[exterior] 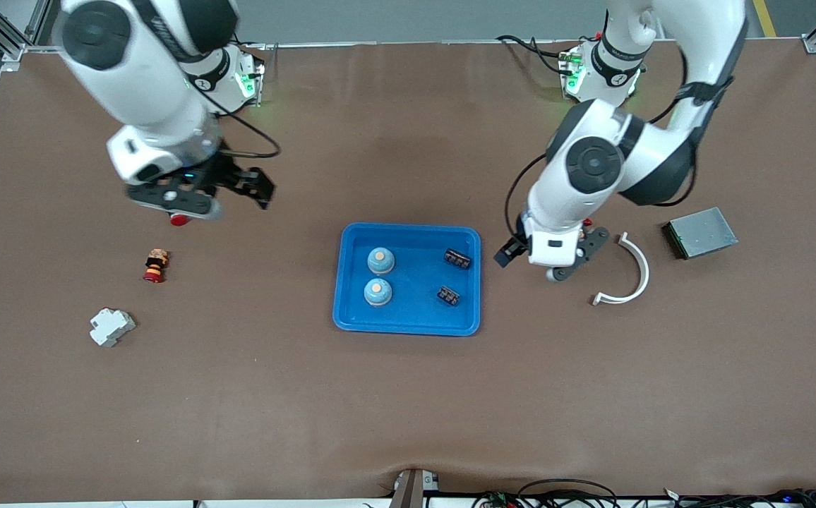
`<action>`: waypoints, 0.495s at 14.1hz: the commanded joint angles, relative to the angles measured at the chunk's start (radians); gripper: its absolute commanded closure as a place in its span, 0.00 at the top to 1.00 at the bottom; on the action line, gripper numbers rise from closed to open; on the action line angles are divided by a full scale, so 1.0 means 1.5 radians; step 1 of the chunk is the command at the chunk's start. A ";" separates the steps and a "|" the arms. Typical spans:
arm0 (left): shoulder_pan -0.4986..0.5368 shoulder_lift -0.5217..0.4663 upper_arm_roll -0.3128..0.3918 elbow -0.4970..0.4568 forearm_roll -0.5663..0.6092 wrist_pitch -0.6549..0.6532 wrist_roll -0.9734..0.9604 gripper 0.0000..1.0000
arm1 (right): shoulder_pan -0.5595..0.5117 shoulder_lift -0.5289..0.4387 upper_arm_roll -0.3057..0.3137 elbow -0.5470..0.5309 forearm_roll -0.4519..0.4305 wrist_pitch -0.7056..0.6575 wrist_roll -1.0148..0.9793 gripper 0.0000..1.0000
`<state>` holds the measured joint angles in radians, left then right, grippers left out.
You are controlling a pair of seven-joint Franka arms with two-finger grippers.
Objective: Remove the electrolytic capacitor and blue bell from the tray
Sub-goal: 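Reach both grippers down toward the blue tray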
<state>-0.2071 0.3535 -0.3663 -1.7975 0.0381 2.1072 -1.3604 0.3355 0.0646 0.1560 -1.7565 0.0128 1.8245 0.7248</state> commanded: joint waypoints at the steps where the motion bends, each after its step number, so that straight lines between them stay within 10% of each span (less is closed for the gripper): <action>1: -0.035 0.038 0.001 -0.005 0.031 0.053 -0.123 0.85 | 0.048 0.055 -0.007 0.005 0.001 0.036 0.032 1.00; 7: -0.087 0.145 0.000 0.012 0.164 0.140 -0.334 0.73 | 0.092 0.103 -0.007 -0.103 -0.003 0.244 0.080 1.00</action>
<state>-0.3249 0.5303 -0.3665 -1.8080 0.2472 2.2881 -1.7994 0.4481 0.2169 0.1554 -1.8500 0.0125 2.1120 0.7920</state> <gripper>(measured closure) 0.198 0.000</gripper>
